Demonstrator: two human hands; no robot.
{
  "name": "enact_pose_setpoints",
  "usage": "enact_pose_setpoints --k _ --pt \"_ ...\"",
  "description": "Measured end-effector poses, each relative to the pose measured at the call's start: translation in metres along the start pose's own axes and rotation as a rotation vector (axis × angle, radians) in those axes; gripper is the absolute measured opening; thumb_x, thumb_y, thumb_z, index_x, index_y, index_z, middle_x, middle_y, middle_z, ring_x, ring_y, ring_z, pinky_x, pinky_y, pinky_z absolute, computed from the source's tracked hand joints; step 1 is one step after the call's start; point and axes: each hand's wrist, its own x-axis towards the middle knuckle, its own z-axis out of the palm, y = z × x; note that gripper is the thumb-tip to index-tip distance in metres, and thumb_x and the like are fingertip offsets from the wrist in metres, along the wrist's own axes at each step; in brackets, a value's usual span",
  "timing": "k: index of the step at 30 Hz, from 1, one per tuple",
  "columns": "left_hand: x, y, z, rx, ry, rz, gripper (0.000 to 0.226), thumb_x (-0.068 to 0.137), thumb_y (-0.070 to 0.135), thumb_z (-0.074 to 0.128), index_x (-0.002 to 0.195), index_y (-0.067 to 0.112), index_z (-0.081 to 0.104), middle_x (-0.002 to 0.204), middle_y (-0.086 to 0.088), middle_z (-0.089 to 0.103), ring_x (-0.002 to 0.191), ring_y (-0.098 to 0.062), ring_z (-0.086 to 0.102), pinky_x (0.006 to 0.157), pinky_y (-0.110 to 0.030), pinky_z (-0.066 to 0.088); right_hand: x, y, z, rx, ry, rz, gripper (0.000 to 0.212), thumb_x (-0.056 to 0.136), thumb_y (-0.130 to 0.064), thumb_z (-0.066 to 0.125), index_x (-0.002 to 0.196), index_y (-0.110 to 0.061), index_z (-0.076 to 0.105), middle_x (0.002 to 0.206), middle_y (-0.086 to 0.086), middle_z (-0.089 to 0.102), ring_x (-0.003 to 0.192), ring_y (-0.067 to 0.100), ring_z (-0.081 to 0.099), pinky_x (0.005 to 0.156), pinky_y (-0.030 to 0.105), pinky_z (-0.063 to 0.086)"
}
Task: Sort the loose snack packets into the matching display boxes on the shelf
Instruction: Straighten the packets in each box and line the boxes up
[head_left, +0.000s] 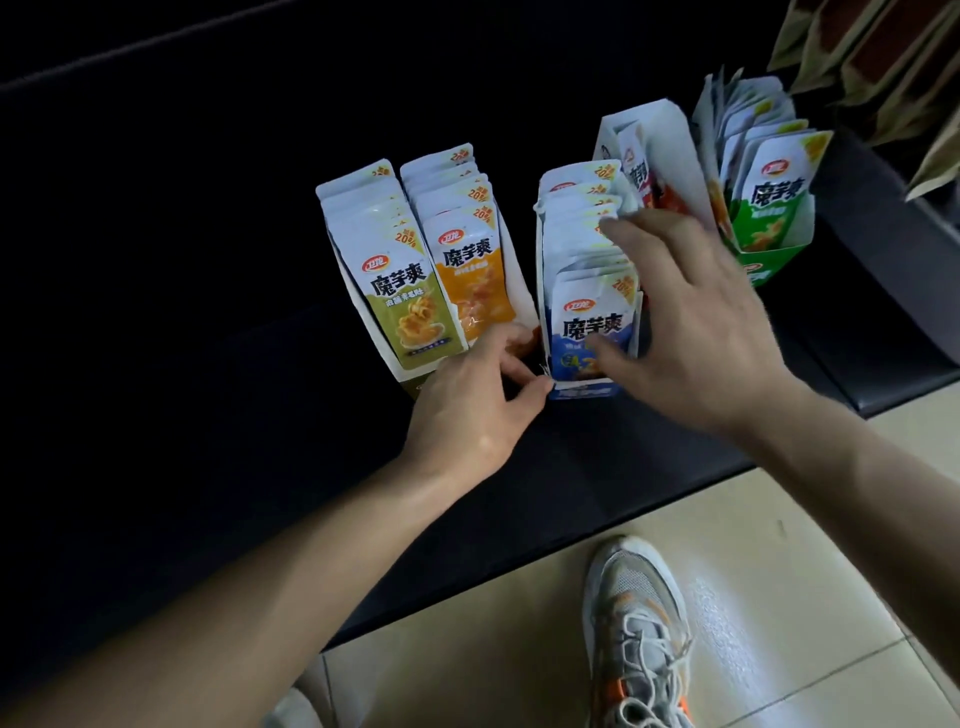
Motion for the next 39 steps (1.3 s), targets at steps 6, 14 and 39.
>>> enact_pose_setpoints --k 6,14,39 --pt "0.008 0.007 0.007 0.037 -0.059 -0.037 0.047 0.092 0.044 0.068 0.133 0.031 0.049 0.099 0.017 0.069 0.068 -0.004 0.057 0.067 -0.029 0.049 0.011 0.007 0.015 -0.176 -0.253 -0.026 0.102 0.076 -0.05 0.076 0.154 -0.01 0.026 0.152 0.012 0.041 0.141 0.03 0.038 0.113 0.051 0.031" --pt "0.012 0.013 0.013 0.03 -0.062 -0.111 0.051 0.091 0.045 0.07 0.134 0.029 0.047 0.103 0.015 0.067 0.088 -0.01 0.063 0.071 -0.03 0.049 0.007 0.007 0.011 -0.183 -0.168 -0.055 0.074 0.062 -0.041 0.086 0.122 -0.015 0.053 0.114 0.01 0.056 0.104 0.034 0.054 0.093 0.049 0.041" --pt "0.02 0.014 0.013 0.016 -0.064 -0.137 0.037 0.092 0.038 0.069 0.121 0.028 0.047 0.097 0.011 0.069 0.079 -0.014 0.067 0.072 -0.037 0.057 0.053 -0.011 -0.013 -0.369 -0.544 -0.105 0.067 0.071 -0.058 0.077 0.12 -0.025 0.046 0.104 0.006 0.065 0.096 0.03 0.062 0.078 0.037 0.047"
